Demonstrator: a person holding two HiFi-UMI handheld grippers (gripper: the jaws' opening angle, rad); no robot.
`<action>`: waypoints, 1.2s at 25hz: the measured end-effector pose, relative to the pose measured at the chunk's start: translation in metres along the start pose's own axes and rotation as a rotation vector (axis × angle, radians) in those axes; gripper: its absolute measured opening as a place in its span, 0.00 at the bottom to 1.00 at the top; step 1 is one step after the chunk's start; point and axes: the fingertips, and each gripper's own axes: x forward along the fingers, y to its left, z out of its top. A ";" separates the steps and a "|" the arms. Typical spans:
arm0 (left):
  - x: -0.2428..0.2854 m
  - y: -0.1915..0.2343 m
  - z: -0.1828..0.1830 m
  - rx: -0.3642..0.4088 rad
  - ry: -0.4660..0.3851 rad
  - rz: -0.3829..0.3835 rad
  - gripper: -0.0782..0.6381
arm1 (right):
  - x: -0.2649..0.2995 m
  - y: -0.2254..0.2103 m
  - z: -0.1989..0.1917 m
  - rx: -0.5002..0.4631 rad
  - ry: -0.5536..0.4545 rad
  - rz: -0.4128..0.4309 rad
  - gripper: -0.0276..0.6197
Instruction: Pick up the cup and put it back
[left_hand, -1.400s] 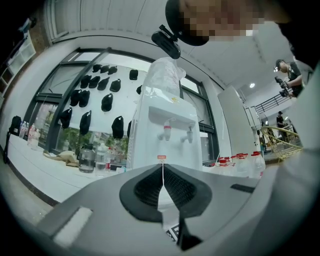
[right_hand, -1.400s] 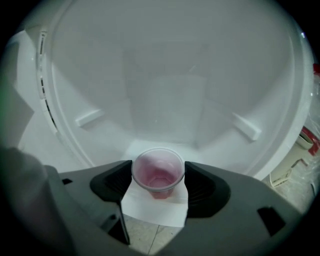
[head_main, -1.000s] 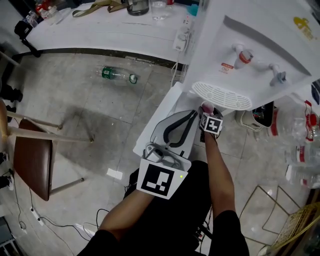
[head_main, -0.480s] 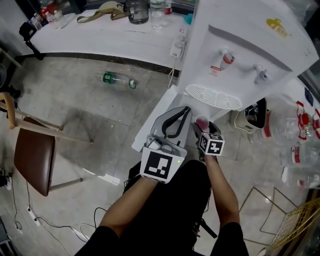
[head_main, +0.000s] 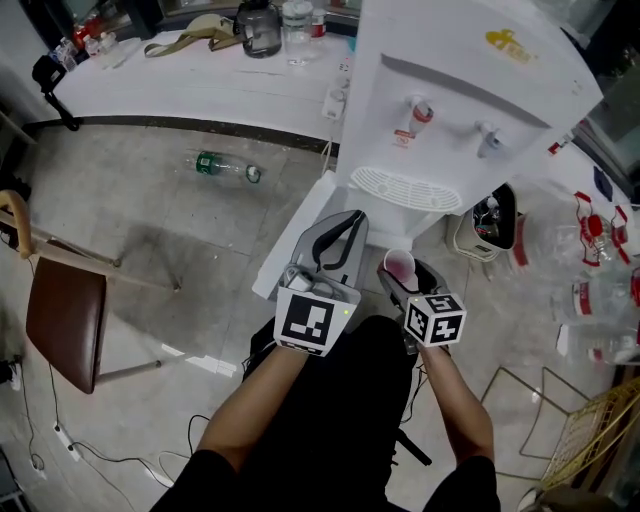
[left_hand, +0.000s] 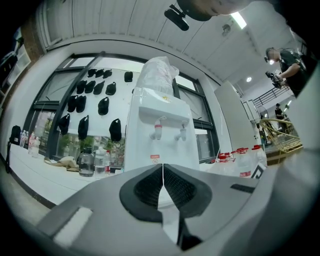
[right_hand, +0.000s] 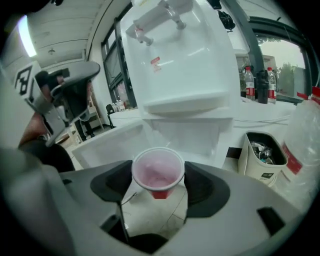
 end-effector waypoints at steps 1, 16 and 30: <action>0.000 -0.002 -0.001 0.007 0.000 -0.003 0.12 | -0.008 0.003 0.006 -0.007 -0.007 0.009 0.53; 0.006 -0.005 -0.005 0.010 0.009 -0.013 0.12 | -0.069 0.017 0.129 -0.154 -0.134 0.055 0.53; 0.004 -0.008 -0.001 0.007 0.001 -0.022 0.12 | -0.047 -0.057 0.188 -0.136 -0.150 -0.095 0.53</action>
